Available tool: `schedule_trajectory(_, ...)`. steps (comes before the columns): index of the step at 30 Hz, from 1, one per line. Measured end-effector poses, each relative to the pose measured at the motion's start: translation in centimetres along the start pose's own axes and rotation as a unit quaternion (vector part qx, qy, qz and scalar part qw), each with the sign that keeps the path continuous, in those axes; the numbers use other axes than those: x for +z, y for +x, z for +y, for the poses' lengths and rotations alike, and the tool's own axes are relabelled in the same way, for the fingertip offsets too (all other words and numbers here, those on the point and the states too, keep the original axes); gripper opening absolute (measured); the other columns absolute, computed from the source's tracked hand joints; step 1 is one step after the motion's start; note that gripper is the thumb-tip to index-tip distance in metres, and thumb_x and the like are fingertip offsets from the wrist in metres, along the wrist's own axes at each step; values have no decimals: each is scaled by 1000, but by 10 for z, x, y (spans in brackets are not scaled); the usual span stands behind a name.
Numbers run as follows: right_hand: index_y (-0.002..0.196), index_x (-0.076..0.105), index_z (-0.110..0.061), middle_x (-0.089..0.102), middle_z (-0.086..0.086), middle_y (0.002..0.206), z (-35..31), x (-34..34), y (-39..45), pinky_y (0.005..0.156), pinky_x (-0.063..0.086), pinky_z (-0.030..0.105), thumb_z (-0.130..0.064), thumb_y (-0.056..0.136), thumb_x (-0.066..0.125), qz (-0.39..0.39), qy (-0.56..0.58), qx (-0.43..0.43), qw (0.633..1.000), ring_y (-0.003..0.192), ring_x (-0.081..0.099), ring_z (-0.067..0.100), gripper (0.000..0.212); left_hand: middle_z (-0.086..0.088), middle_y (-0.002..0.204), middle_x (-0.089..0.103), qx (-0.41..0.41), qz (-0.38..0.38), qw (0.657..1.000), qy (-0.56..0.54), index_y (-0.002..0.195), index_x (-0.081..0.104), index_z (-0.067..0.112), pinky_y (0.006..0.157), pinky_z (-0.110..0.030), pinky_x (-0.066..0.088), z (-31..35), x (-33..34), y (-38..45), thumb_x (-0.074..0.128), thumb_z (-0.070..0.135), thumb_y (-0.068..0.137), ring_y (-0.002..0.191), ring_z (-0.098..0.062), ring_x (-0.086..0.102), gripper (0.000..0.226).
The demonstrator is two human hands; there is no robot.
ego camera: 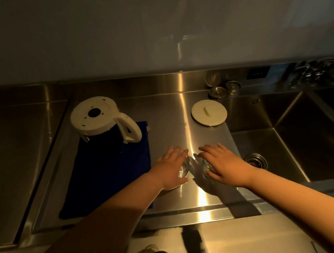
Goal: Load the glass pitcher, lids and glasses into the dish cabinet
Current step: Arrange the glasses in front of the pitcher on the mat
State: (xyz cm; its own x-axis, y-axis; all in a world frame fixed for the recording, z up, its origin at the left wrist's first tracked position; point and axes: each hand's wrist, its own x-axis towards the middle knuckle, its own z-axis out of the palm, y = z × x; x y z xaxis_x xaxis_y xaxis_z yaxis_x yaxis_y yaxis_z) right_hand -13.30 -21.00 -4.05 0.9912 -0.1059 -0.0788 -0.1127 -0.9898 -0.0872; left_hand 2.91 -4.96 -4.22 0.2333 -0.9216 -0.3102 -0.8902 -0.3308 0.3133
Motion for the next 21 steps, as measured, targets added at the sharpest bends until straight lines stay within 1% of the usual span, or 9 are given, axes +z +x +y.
schedule_trajectory(3, 143, 29, -22, 22, 4, 154, 3, 3, -1, 114, 5, 45, -50, 90, 45, -15, -5, 9, 1000, 143, 12, 25, 62, 0, 159, -6, -10, 11, 1000, 11, 151, 4, 31, 115, -46, 11, 2, 5, 4, 54, 48, 91, 145, -23, -13, 80)
schedule_trajectory(6, 143, 26, -23, 19, 4, 155, 3, 3, 0, 114, 7, 48, -57, 87, 45, -24, -15, 10, 1000, 143, 10, 26, 68, 0, 159, -4, -15, 14, 999, 28, 151, 7, 31, 114, -46, 16, 2, 6, 8, 55, 42, 92, 145, -25, -10, 77)
schedule_trajectory(9, 143, 25, -24, 18, 4, 155, 2, 2, 0, 114, 12, 50, -58, 86, 47, -35, -30, 7, 999, 143, 10, 26, 70, -2, 159, -3, -8, 1, 997, 71, 151, 7, 29, 113, -45, 21, 3, 3, 12, 57, 36, 92, 145, -27, -8, 77)
schedule_trajectory(12, 143, 25, -24, 19, 5, 155, 3, -2, 1, 113, 21, 48, -59, 83, 51, -44, -35, 3, 998, 142, 14, 27, 74, -6, 159, -1, -1, -13, 993, 121, 151, 7, 27, 111, -45, 27, 4, -1, 14, 61, 28, 91, 145, -30, -4, 80)
schedule_trajectory(14, 143, 26, -24, 20, 5, 154, 4, -5, 1, 111, 27, 46, -60, 80, 54, -52, -37, 2, 998, 141, 18, 27, 78, -8, 158, 4, -1, -13, 990, 140, 150, 11, 24, 108, -44, 32, 7, -3, 14, 64, 24, 89, 145, -32, 3, 81)
schedule_trajectory(18, 143, 25, -24, 21, 5, 153, 5, -9, 2, 107, 35, 45, -60, 78, 58, -62, -35, 5, 997, 138, 22, 27, 82, -11, 154, 13, 0, -6, 990, 141, 147, 20, 22, 103, -43, 40, 12, -7, 15, 68, 16, 83, 141, -33, 14, 80)
schedule_trajectory(21, 142, 27, -23, 29, 6, 147, 5, -10, 5, 102, 41, 40, -58, 77, 61, -64, -43, 10, 997, 132, 29, 25, 82, -11, 152, 17, -1, -1, 991, 134, 146, 24, 22, 102, -42, 41, 12, -8, 14, 70, 14, 82, 139, -32, 17, 79)
